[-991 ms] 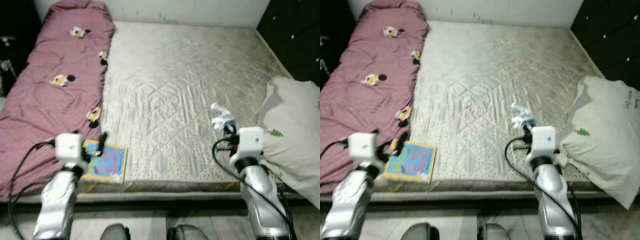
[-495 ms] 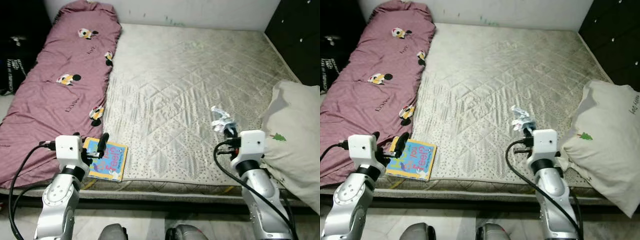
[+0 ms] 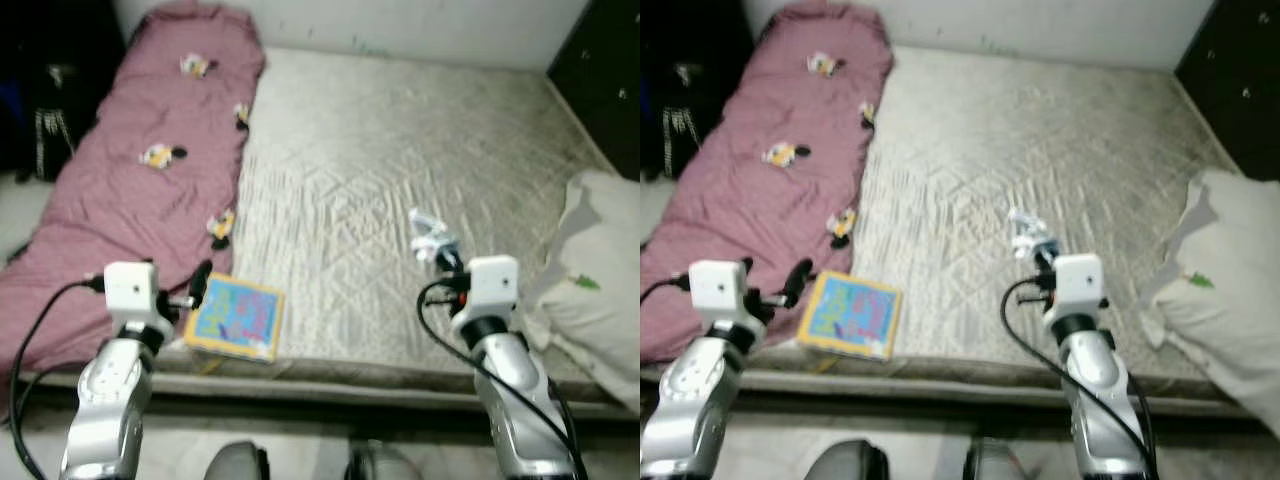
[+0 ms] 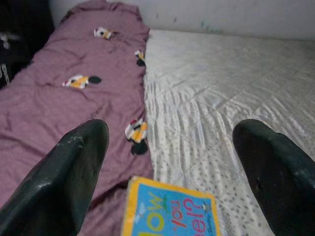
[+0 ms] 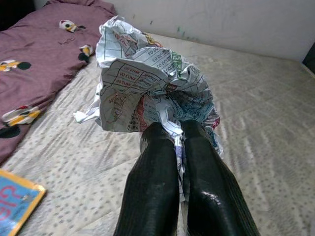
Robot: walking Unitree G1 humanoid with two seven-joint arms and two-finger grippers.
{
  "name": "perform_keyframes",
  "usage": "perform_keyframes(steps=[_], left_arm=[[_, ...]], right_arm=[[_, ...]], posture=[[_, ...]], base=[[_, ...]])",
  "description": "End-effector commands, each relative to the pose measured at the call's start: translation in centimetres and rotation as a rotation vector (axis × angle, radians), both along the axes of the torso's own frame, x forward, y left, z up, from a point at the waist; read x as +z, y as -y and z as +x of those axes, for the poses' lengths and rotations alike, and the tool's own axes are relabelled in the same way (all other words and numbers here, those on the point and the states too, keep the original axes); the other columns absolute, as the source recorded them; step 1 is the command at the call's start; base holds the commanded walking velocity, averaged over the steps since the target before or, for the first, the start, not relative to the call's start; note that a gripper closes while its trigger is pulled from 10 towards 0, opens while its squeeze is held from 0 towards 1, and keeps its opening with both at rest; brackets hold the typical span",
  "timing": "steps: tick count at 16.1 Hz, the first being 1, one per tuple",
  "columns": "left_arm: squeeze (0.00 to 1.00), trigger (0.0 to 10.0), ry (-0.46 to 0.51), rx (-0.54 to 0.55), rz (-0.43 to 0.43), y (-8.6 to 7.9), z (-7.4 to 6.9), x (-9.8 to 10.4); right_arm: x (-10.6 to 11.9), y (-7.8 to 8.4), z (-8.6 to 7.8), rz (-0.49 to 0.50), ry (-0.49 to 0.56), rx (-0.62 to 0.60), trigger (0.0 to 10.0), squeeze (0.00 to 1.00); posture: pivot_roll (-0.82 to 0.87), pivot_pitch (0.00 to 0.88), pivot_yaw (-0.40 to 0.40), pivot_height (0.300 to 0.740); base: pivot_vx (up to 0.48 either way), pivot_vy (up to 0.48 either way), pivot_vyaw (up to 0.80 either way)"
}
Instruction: Clean up the room
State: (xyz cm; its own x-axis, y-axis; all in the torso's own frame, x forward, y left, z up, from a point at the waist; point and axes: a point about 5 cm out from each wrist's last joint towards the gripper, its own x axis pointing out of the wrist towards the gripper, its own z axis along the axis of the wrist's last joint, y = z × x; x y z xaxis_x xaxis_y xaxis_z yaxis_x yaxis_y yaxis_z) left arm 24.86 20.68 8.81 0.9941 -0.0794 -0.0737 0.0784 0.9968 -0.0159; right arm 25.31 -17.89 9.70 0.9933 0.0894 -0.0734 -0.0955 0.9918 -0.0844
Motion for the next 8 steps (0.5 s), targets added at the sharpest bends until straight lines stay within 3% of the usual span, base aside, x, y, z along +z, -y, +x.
perform_keyframes(steps=[1, 8], left_arm=[[0.0, 10.0, -0.019, -0.022, -0.012, 0.68, -0.04, -0.44], [0.0, 10.0, -0.016, -0.025, -0.015, 0.96, 0.29, -0.47]], right_arm=[[-0.06, 0.65, 0.13, -0.018, -0.012, -0.016, 10.0, 0.0], [-0.03, 0.32, 0.68, -0.009, -0.009, 0.01, 10.0, 0.0]], posture=[[0.01, 0.082, -0.042, 0.74], [0.0, 0.081, -0.036, 0.74]], base=[[0.0, 0.48, 0.0], [0.0, 0.48, 0.0]])
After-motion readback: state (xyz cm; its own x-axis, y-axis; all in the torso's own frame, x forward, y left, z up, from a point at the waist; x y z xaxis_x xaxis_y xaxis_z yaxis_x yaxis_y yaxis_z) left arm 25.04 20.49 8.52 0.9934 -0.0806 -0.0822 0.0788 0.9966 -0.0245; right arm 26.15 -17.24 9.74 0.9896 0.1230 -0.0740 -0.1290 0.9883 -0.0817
